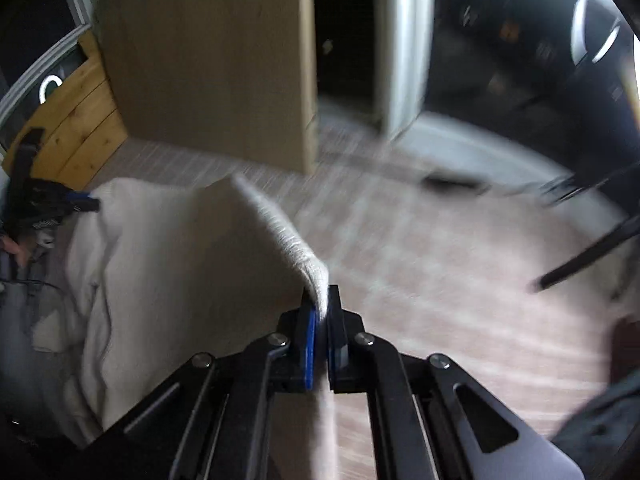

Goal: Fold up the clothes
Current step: 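Lay the sweater flat on the rug and open both grippers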

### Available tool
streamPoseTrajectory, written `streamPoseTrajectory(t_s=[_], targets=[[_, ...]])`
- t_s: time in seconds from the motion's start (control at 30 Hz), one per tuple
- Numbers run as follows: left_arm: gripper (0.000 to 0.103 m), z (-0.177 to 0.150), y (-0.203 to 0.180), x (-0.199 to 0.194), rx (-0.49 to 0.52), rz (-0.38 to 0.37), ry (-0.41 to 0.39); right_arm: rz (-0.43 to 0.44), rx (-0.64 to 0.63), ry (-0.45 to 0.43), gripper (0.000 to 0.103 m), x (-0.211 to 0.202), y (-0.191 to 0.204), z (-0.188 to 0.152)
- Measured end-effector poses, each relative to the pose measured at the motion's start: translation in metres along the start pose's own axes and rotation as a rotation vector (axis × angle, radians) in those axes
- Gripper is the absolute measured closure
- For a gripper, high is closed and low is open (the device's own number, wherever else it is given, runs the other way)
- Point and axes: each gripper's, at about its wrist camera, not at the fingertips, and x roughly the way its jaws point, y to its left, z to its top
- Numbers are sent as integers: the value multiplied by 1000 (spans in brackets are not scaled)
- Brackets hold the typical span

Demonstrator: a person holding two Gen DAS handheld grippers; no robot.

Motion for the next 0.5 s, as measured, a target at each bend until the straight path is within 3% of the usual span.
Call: streamPoseTrajectory(t_s=[0.1, 0.17, 0.2, 0.27, 0.37, 0.4, 0.47, 0.5], targets=[[94, 11, -7, -20, 35, 14, -53, -162, -5, -13, 99, -17, -22, 9], [82, 13, -5, -16, 37, 28, -41, -251, 3, 24, 96, -9, -40, 9], [68, 12, -2, -7, 30, 38, -14, -248, 1, 63, 87, 6, -47, 5], [70, 10, 5, 11, 14, 57, 39, -263, 22, 148, 78, 32, -61, -6], [69, 7, 15, 39, -8, 85, 119, -244, 58, 174, 75, 35, -69, -27], [69, 6, 19, 47, -15, 93, 144, -234, 70, 177, 65, 34, -70, -34], [66, -14, 22, 31, -11, 86, 147, -209, 93, 184, 53, 31, -73, -49], [66, -24, 24, 25, -19, 86, 152, -189, 105, 188, 53, 28, -73, -58]])
